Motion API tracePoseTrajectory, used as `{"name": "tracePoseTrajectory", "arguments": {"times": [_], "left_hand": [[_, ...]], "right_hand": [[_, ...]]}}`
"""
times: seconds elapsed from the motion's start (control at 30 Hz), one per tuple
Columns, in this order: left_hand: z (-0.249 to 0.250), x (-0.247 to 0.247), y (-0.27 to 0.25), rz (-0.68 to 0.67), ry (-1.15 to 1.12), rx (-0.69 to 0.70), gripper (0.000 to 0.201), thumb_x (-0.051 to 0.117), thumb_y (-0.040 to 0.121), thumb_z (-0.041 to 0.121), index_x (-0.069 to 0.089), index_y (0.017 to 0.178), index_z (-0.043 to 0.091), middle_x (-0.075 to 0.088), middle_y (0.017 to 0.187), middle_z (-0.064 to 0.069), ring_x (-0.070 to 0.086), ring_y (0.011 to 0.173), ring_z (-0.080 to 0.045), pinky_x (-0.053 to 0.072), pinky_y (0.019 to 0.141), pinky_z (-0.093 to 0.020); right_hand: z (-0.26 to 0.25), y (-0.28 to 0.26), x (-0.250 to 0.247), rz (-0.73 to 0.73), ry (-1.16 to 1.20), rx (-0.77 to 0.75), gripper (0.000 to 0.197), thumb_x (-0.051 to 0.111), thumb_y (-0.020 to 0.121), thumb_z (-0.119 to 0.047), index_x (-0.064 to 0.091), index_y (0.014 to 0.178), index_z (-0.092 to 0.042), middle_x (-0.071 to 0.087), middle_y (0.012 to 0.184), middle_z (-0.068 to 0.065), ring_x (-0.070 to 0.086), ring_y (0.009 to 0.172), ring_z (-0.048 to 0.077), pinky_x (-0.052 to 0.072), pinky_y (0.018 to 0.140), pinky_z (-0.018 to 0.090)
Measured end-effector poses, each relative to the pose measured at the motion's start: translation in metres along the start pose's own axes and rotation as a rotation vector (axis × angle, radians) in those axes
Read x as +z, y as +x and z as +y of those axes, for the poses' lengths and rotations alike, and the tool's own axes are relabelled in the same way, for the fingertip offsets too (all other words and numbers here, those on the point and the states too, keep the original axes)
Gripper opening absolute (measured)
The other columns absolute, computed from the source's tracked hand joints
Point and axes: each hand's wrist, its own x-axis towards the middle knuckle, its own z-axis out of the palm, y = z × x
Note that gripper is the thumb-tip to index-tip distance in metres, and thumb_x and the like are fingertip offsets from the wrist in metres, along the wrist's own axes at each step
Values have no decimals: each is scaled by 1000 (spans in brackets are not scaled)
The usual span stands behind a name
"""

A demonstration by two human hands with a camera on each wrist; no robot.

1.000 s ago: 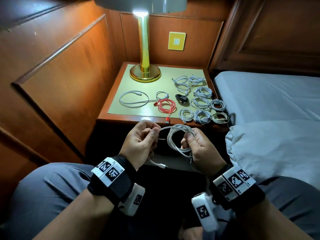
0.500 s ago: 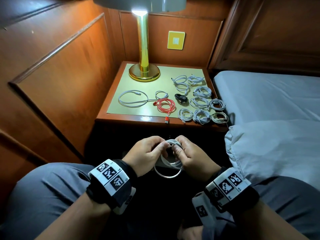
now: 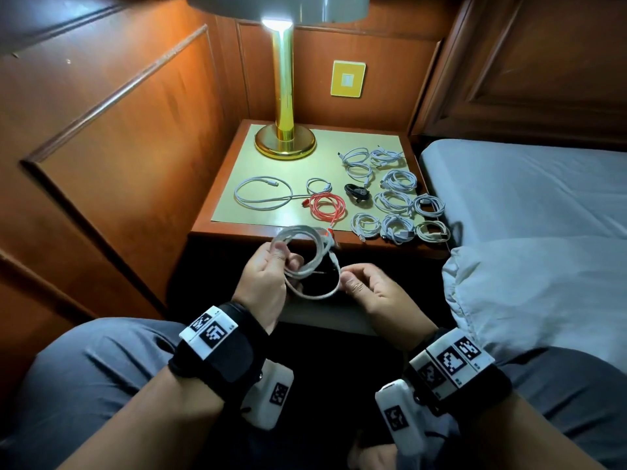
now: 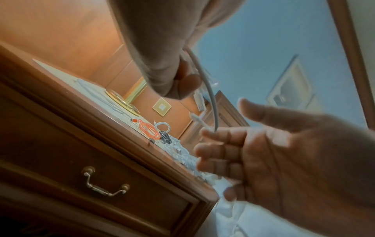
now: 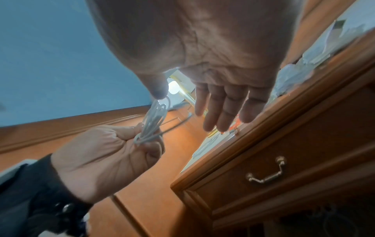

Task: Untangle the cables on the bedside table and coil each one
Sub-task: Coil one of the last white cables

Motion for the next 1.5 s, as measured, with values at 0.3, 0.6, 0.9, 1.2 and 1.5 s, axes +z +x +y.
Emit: {"name": "tracePoseTrajectory", "arguments": {"times": [0.3, 0.6, 0.9, 1.2, 1.5], "left_hand": [[9, 4, -7, 32, -263, -68, 30, 32, 109, 19, 47, 84, 13, 52, 64, 1, 47, 53, -11, 33, 58, -31], [0, 13, -13, -8, -85, 49, 37, 44, 95, 39, 60, 101, 6, 58, 71, 2, 49, 67, -15, 34, 61, -31], [1, 11, -12, 7, 60, 124, 27, 41, 107, 28, 55, 91, 11, 55, 68, 6, 44, 60, -6, 32, 55, -19], [-12, 6, -5, 69, 226, 72, 29, 38, 108, 20, 50, 84, 12, 53, 70, 1, 48, 57, -2, 39, 59, -15], [-11, 8, -14, -228, 293, 11, 30, 40, 106, 8, 49, 78, 12, 53, 65, 2, 48, 55, 0, 40, 62, -18]], "right_hand": [[-12, -18, 16, -485, 34, -19, 38, 69, 91, -40, 63, 126, -25, 66, 95, -11, 63, 84, 0, 48, 77, 19], [-15, -12, 24, -168, 313, 138, 9, 55, 101, -12, 55, 107, -5, 59, 71, 6, 54, 51, 10, 41, 47, 17], [-22, -6, 5, -34, 738, 309, 20, 42, 106, -18, 58, 95, -11, 48, 65, -1, 43, 50, 9, 27, 50, 23], [-15, -8, 6, 225, 386, -46, 7, 63, 96, -9, 69, 98, -11, 69, 74, 3, 66, 67, 15, 50, 58, 24], [-10, -9, 4, 304, 183, -247, 17, 73, 90, -10, 75, 104, -19, 76, 90, -5, 72, 84, 10, 58, 79, 26]]}}
